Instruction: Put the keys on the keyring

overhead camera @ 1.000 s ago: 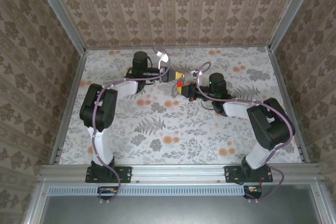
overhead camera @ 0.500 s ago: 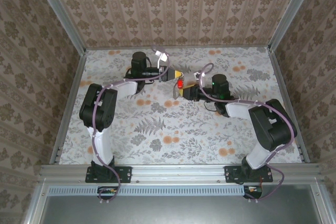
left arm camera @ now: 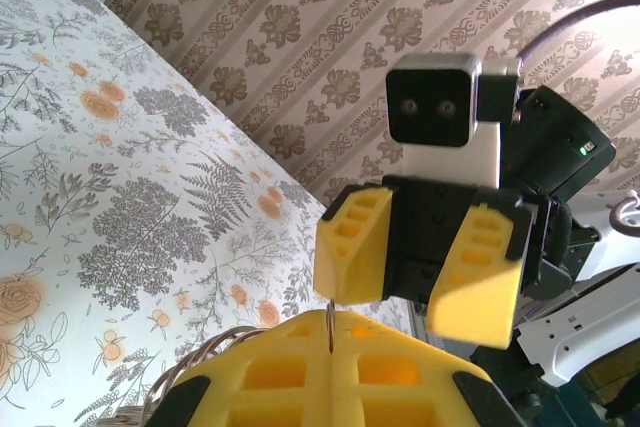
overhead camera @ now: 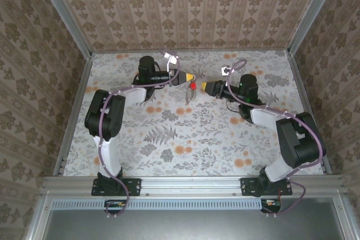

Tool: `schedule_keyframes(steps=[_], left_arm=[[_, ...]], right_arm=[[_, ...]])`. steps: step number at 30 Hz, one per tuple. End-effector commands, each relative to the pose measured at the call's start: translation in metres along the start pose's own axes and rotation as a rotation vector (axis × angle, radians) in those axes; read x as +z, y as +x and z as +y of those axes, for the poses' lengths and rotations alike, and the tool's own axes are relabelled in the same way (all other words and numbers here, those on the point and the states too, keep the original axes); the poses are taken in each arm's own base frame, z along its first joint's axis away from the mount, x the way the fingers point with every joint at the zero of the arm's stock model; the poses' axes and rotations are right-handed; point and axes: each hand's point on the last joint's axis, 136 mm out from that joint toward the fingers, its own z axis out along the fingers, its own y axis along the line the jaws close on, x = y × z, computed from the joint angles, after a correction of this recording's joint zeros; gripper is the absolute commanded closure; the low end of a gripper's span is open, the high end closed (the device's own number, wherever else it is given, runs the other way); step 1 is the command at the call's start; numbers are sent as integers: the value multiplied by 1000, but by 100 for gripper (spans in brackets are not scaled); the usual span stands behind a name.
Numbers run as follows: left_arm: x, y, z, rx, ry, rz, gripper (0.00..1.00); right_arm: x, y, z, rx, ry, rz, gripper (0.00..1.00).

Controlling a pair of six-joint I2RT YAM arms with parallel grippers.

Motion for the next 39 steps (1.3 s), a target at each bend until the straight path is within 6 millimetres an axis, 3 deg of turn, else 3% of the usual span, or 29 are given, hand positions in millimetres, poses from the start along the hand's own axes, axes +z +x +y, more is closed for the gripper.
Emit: schedule_keyframes(steps=[1,13,39], left_arm=[[-3,-10,-9,40,16,-26,100],[1,-10,-7,32,27,-30,100],[7,-6,-8,24,42,-16,100]], right_arm=[[8,-26,11,40,-75,-72,59],[31,-22,16,76,-125,-59,63],[44,-21,15,88,-148,-47,74]])
